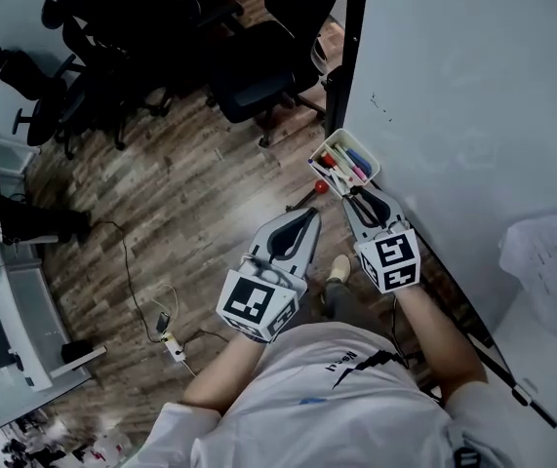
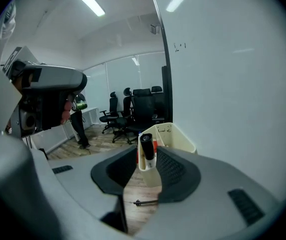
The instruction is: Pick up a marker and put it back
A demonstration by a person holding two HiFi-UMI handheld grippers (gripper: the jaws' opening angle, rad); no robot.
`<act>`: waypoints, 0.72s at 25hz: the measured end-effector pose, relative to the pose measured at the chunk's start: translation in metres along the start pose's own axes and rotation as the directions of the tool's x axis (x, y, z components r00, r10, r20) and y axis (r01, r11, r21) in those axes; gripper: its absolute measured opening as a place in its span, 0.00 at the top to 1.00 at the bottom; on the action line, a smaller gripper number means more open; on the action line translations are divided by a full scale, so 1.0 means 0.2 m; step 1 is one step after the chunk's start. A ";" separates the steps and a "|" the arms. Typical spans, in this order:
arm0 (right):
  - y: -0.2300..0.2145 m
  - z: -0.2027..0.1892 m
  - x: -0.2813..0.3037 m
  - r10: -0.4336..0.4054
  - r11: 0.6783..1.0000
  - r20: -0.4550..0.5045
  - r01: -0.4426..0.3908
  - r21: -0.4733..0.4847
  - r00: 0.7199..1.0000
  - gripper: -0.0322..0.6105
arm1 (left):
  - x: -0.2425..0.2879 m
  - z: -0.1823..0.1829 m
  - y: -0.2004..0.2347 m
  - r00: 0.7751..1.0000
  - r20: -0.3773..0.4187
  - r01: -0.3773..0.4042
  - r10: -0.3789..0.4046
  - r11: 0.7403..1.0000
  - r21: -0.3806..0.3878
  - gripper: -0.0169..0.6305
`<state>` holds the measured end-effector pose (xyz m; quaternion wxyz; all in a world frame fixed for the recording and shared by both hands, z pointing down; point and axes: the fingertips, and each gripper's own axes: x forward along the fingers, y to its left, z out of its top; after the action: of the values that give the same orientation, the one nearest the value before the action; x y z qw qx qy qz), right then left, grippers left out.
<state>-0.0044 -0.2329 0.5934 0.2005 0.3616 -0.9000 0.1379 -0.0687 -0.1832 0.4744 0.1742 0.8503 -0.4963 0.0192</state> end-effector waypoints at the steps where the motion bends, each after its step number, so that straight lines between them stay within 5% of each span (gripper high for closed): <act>1: -0.01 0.00 0.02 -0.010 1.000 -0.004 0.010 -0.003 1.000 0.78 | 0.01 0.00 0.01 1.000 -0.002 0.007 -0.007 1.000 0.001 0.95; 18: -0.03 0.09 0.00 -0.096 0.994 -0.018 0.095 -0.048 0.995 0.82 | 0.08 0.02 0.06 0.995 -0.013 0.097 -0.097 0.995 0.005 0.95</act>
<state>-0.0036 -0.2442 0.5782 0.2242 0.3980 -0.8827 0.1106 -0.0707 -0.2040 0.4765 0.1758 0.8737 -0.4533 0.0173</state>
